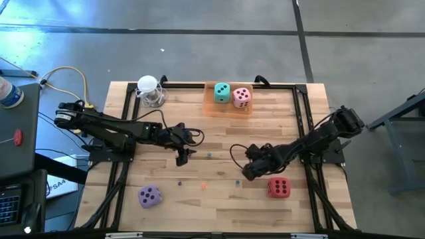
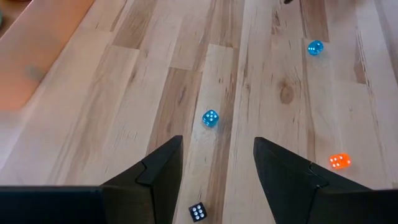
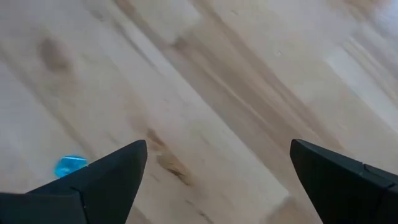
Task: Pick & Place Dice
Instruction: Put the large red die into the orange bin
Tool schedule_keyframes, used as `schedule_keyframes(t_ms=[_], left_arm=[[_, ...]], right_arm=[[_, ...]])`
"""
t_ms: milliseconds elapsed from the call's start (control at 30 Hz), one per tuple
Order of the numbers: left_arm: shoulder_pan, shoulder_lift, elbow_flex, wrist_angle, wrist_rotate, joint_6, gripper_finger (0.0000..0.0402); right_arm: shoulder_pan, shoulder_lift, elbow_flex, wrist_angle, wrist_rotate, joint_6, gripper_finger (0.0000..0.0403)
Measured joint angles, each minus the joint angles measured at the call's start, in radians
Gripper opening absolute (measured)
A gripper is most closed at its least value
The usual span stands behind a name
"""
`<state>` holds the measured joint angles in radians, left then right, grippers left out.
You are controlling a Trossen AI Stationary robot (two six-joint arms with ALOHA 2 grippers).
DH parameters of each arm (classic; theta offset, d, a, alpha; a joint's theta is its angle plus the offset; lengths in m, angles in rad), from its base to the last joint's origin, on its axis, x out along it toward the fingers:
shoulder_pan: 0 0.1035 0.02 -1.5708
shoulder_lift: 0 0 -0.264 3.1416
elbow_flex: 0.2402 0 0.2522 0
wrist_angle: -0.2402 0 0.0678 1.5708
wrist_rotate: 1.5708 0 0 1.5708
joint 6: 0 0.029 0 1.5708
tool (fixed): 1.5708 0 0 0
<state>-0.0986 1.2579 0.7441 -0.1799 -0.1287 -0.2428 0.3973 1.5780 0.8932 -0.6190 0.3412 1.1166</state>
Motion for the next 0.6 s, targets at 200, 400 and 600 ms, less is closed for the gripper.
schedule_keyframes(t_ms=[200,400,600], left_arm=[[0.000,0.000,0.000,0.000,0.000,0.000,0.0189],[0.000,0.000,0.000,-0.011,0.000,0.000,0.0189],[0.000,0.000,0.000,-0.026,0.000,0.000,0.0189]], right_arm=[[0.001,0.000,0.000,0.094,-0.001,-0.141,0.0390],[0.001,0.000,0.000,0.155,0.049,-0.203,0.0390],[0.009,0.000,0.000,0.224,0.104,-0.255,0.0390]])
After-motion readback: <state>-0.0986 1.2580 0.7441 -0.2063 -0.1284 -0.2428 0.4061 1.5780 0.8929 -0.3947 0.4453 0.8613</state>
